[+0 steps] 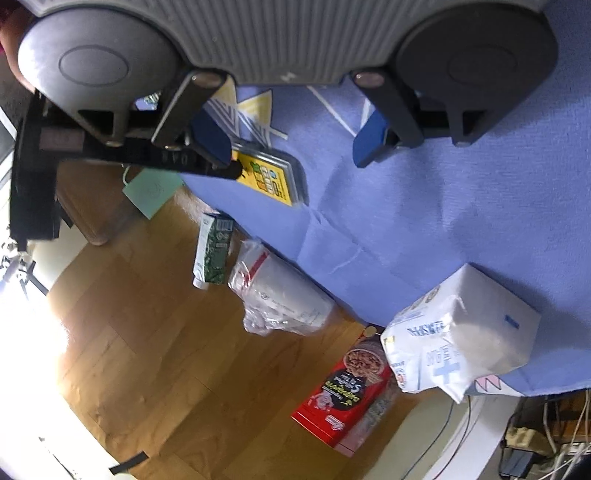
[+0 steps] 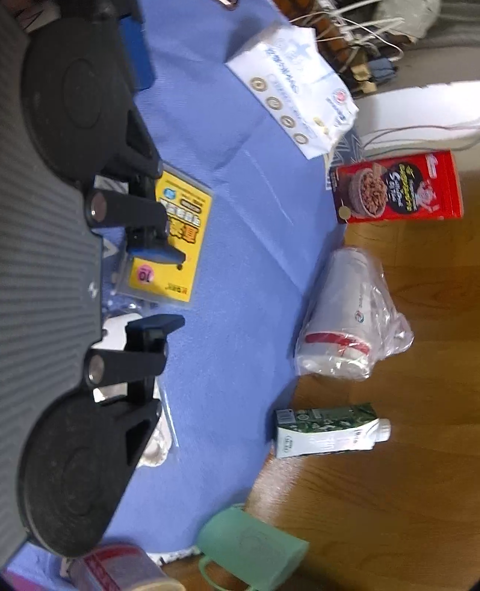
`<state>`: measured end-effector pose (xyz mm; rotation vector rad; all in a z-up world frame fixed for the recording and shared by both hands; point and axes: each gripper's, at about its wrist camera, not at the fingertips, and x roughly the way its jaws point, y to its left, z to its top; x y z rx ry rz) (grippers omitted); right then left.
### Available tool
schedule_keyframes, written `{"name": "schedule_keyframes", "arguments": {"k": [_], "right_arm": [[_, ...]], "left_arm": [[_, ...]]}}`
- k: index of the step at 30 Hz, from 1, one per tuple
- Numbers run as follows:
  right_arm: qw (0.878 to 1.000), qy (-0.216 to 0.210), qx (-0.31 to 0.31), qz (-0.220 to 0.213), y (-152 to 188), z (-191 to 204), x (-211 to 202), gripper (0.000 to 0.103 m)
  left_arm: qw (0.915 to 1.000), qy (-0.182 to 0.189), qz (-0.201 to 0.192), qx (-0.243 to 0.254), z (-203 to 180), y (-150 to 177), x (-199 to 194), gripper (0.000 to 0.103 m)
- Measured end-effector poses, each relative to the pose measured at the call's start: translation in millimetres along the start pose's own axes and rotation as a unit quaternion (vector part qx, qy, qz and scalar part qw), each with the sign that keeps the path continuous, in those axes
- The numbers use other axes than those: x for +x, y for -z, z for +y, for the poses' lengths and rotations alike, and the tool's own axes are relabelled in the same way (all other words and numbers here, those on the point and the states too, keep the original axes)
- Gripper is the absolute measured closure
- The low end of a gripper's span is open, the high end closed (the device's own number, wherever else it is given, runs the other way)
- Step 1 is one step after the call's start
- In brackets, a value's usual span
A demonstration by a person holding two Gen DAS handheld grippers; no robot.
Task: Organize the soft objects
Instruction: 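Move the right gripper down onto the yellow card box, then grasp the yellow card box with the right gripper and lift it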
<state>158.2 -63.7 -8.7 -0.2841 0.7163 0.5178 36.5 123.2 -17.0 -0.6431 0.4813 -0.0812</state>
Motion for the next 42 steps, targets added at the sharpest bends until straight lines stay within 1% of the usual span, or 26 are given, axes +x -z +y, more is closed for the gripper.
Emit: {"name": "schedule_keyframes", "arguments": {"k": [5, 16, 33, 42], "right_arm": [[0.999, 0.009, -0.036, -0.006, 3.4, 12.8, -3.4, 0.074], [0.999, -0.001, -0.039, -0.010, 2.2, 17.0, -1.4, 0.074], [0.999, -0.019, -0.041, -0.016, 3.5, 12.8, 0.7, 0.073], [0.999, -0.017, -0.044, -0.016, 2.1, 13.8, 1.7, 0.073]], "left_arm": [[0.9999, -0.006, 0.000, 0.009, -3.9, 1.0, 0.8, 0.028], [0.9999, -0.009, -0.008, -0.006, -2.2, 0.6, -2.6, 0.028], [0.9998, -0.020, -0.008, 0.007, -7.5, -0.3, -2.6, 0.027], [0.9997, -0.020, -0.008, 0.007, -8.3, -0.5, -2.9, 0.027]]}}
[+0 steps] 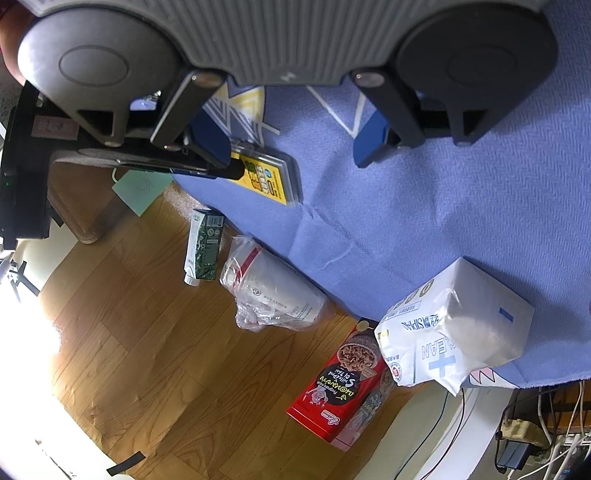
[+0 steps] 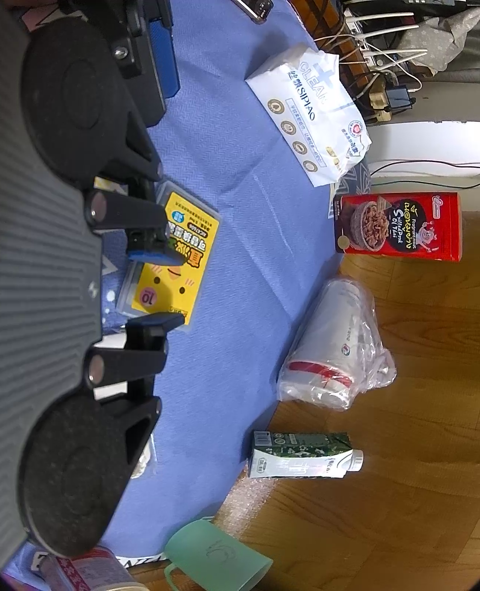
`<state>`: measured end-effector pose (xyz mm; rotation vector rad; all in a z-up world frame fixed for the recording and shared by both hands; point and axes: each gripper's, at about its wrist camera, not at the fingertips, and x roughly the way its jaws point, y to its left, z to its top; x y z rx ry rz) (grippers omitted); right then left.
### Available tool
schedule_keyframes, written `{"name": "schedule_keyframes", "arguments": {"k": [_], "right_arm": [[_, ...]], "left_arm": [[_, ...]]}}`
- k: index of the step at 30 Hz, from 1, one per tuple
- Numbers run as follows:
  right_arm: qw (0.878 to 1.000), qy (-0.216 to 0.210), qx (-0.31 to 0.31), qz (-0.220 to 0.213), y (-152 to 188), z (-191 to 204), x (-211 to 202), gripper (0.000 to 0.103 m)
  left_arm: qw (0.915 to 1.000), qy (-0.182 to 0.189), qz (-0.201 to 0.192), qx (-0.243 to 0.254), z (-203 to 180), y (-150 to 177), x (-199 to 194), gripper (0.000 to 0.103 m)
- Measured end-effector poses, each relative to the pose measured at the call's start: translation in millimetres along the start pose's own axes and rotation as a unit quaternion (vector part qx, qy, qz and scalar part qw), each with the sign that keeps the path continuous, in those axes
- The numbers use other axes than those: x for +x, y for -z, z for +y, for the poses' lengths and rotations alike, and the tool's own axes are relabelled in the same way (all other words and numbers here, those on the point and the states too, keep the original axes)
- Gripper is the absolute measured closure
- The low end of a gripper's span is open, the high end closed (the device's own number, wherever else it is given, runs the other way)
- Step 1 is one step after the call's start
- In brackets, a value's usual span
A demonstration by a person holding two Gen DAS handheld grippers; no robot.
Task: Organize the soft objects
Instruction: 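Grasp the yellow card box with the right gripper and lift it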
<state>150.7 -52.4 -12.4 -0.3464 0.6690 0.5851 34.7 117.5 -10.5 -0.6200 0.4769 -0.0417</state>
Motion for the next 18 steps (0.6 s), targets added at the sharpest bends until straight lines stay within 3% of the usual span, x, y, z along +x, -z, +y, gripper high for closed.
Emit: {"name": "schedule_keyframes", "arguments": {"k": [15, 18], "right_arm": [[1.000, 0.010, -0.014, 0.011, -3.2, 2.8, 1.7, 0.069], [0.999, -0.036, -0.028, 0.024, -7.0, -1.8, 0.2, 0.065]], "left_arm": [[0.9999, 0.006, -0.002, -0.009, 1.7, -1.7, -1.6, 0.027], [0.9999, 0.008, -0.003, -0.013, 2.2, -0.9, -2.9, 0.027]]}}
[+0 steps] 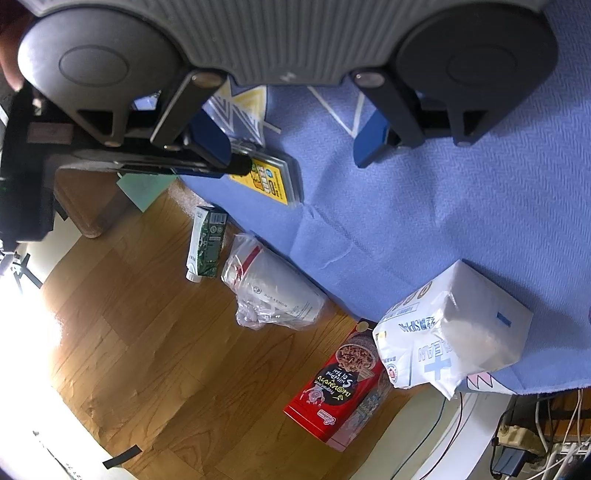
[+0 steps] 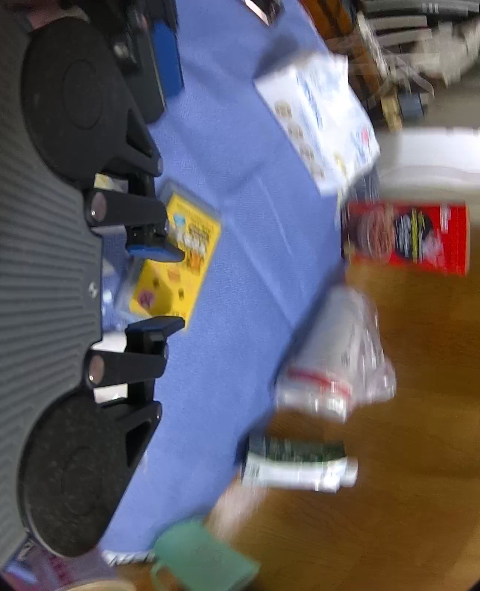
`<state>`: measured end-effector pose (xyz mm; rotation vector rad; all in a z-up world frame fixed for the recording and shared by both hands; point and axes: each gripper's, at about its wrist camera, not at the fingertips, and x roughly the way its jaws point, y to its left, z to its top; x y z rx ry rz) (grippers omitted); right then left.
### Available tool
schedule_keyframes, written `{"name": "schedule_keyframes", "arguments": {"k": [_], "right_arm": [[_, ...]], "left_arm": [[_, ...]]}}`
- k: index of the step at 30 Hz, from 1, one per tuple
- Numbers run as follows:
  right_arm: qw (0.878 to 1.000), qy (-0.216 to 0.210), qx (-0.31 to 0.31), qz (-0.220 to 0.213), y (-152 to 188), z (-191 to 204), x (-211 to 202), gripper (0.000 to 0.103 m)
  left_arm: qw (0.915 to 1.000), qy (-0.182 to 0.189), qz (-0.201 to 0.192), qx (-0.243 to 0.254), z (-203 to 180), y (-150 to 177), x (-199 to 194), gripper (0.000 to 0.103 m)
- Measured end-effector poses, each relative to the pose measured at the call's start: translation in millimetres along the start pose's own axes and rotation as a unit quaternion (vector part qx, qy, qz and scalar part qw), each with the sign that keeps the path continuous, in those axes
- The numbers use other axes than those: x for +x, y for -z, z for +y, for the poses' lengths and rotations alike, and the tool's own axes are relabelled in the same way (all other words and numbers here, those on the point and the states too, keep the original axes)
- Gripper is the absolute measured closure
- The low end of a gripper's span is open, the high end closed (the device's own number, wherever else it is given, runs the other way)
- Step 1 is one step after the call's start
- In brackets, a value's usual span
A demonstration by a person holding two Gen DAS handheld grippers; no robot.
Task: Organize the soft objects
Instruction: 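Grasp the yellow card box with the right gripper and lift it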
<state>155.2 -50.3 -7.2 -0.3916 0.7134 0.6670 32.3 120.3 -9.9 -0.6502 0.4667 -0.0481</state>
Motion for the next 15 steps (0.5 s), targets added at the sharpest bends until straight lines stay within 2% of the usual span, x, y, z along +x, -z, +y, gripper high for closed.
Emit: {"name": "schedule_keyframes", "arguments": {"k": [2, 4, 7, 9, 11, 13, 15], "right_arm": [[0.999, -0.031, -0.029, 0.003, -1.1, -2.8, -5.7, 0.051], [0.996, -0.041, -0.078, 0.004, 0.4, 0.6, -11.1, 0.040], [0.990, -0.036, -0.132, 0.015, 2.4, 9.0, -8.2, 0.038], [0.988, -0.027, -0.146, 0.033, 3.5, 12.8, 4.1, 0.037], [0.988, -0.022, -0.153, 0.017, 0.6, 13.1, 10.8, 0.030], [0.989, -0.031, -0.141, 0.016, -5.7, 6.6, 18.6, 0.030], [0.993, -0.053, -0.103, 0.027, -12.7, -3.5, 26.6, 0.031]], "left_arm": [[1.0000, 0.003, -0.001, -0.004, 1.1, -0.2, -0.4, 0.027], [1.0000, 0.004, -0.001, -0.007, 1.6, -0.4, -0.3, 0.026], [1.0000, 0.005, -0.001, -0.007, 1.3, -0.5, -0.4, 0.025], [1.0000, 0.006, -0.002, -0.007, 1.4, -0.7, -0.3, 0.025], [1.0000, 0.002, -0.002, -0.004, -0.2, -0.3, -0.1, 0.025], [1.0000, -0.005, -0.003, 0.004, -3.3, 0.2, 0.6, 0.025], [0.9999, -0.010, -0.003, 0.007, -4.2, -0.1, 0.9, 0.025]]}}
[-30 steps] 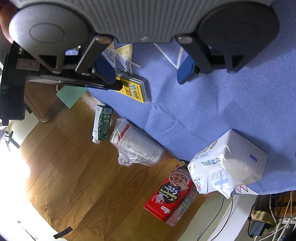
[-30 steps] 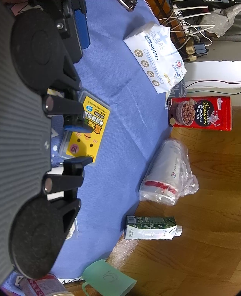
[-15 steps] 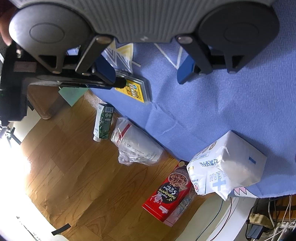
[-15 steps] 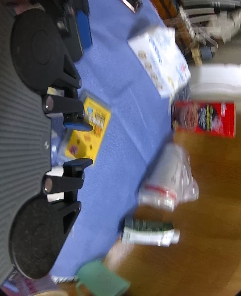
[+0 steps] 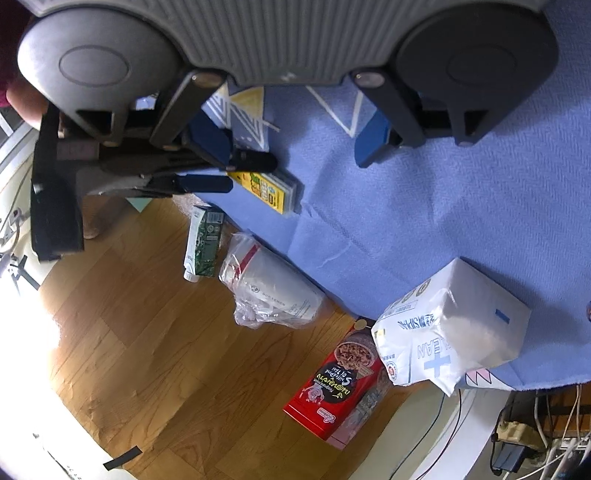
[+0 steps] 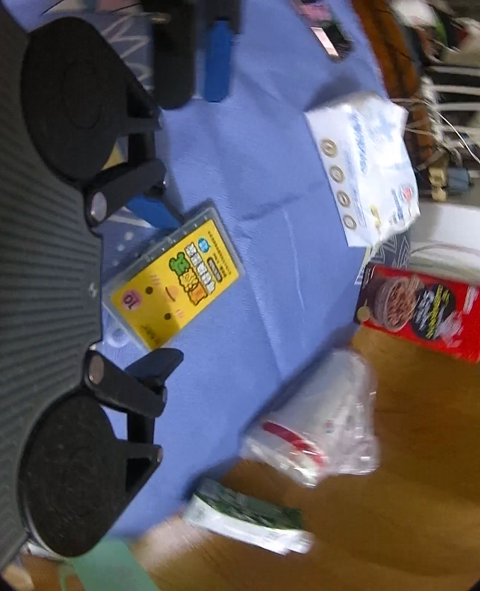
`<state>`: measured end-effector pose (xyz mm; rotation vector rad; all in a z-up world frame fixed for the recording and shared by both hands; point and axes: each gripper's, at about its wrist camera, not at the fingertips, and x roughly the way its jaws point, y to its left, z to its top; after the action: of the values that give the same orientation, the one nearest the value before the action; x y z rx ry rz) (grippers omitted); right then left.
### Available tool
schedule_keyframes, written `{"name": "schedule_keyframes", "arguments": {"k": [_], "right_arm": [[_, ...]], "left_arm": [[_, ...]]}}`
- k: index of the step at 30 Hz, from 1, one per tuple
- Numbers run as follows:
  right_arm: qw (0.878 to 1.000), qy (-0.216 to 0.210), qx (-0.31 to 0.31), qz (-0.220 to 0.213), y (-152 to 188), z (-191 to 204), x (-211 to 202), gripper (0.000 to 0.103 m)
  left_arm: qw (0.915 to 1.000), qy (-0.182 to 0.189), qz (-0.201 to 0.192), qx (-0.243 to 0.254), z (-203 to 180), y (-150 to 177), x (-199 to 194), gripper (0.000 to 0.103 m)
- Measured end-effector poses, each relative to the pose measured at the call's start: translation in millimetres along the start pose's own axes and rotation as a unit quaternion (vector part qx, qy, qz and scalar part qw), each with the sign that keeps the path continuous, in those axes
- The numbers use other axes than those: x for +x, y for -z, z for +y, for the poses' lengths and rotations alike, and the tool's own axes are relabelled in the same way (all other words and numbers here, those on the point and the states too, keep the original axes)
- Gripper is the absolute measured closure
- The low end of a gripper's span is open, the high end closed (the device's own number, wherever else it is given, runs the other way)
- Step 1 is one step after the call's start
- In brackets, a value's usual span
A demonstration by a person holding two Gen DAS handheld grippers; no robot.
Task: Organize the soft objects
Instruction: 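Grasp the yellow card box with the right gripper and lift it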
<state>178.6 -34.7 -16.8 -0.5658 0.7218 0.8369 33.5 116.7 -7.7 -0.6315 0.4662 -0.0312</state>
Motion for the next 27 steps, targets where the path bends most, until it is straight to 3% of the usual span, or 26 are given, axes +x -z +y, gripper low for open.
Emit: {"name": "schedule_keyframes", "arguments": {"k": [4, 7, 10, 12, 14, 16, 19, 22, 27], "right_arm": [[1.000, -0.002, -0.002, -0.001, -0.9, 4.4, -1.9, 0.043], [1.000, 0.011, -0.017, 0.001, 0.4, 14.3, -5.9, 0.052], [0.999, 0.012, -0.035, 0.003, 0.9, 14.5, -6.5, 0.054], [0.999, 0.017, -0.039, 0.009, -1.6, 8.8, -3.7, 0.046], [0.999, 0.013, -0.027, 0.015, -4.0, -2.6, 1.4, 0.025], [1.000, 0.000, 0.002, 0.023, -4.3, -15.0, 8.5, 0.020], [0.995, -0.040, 0.084, 0.029, -0.2, -34.7, 14.2, 0.026], [0.996, -0.032, 0.082, 0.020, 4.2, -26.0, 8.8, 0.035], [0.998, -0.033, 0.049, 0.025, 9.9, 10.7, -7.1, 0.035]], "left_arm": [[0.9998, -0.013, 0.004, 0.016, -5.9, -1.0, 2.3, 0.025], [0.9980, -0.051, 0.013, 0.035, -15.0, -6.7, 5.1, 0.025], [0.9908, -0.119, 0.022, 0.061, -20.1, -17.0, 4.6, 0.008], [0.9873, -0.142, 0.032, 0.065, -15.6, -23.9, 3.9, 0.008], [0.9848, -0.155, 0.037, 0.069, -9.9, -28.8, 3.0, 0.008], [0.9815, -0.170, 0.040, 0.077, -6.7, -31.9, 2.5, 0.008], [0.9774, -0.186, 0.043, 0.091, -5.1, -33.5, 1.5, 0.008], [0.9732, -0.199, 0.046, 0.106, -5.5, -33.8, 3.8, 0.008], [0.9677, -0.214, 0.040, 0.127, -11.3, -34.5, -3.5, 0.008]]}}
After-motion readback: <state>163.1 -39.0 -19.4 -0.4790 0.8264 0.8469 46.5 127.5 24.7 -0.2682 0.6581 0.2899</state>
